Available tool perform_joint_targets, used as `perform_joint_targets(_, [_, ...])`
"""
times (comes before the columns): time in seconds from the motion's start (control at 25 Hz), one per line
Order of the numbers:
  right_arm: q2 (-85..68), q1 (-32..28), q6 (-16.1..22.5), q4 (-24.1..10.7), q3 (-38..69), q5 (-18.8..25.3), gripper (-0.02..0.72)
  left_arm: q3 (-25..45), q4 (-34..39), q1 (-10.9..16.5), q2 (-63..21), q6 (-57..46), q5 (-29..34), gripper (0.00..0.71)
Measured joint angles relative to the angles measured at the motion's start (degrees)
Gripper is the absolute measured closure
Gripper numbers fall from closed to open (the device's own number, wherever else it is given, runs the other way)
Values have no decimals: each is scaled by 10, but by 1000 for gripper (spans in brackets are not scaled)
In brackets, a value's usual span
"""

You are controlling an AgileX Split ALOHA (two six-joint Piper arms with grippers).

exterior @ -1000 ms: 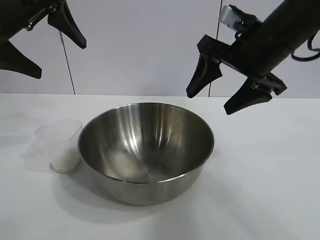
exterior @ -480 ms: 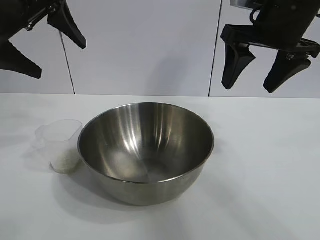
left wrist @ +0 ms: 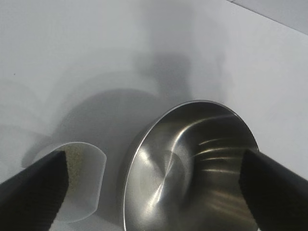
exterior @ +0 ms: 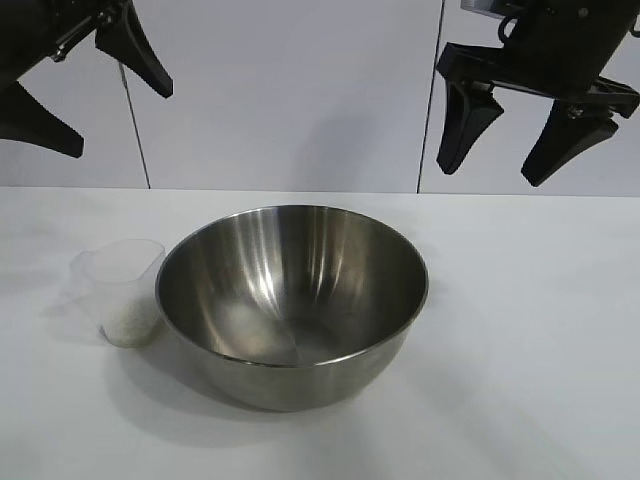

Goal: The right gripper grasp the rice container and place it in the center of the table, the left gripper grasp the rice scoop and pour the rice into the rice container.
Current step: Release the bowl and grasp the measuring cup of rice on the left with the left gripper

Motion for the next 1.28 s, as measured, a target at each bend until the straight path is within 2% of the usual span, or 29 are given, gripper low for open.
perform_joint_targets(0.24, [0,0,0,13,-1,-6,122,0,0,0,0,18,19,16])
perform_joint_targets(0.44, [0,0,0,14,-1,-6,122,0,9,0,0,116,66,16])
perform_joint_targets(0.6, [0,0,0,14,-1,-9,122,0,51,0,0,166,91,30])
perform_joint_targets(0.8, [0,0,0,14,-1,-13,122,0,73,0,-15,193,78,45])
perform_joint_targets(0.92, [0,0,0,14,-1,-15,122,12,72,0,-54,216,23,46])
perform_joint_targets(1.0, [0,0,0,15,-1,-16,122,41,69,0,-92,234,-40,46])
perform_joint_targets(1.28, [0,0,0,15,-1,-20,122,230,45,-9,-185,281,-304,47])
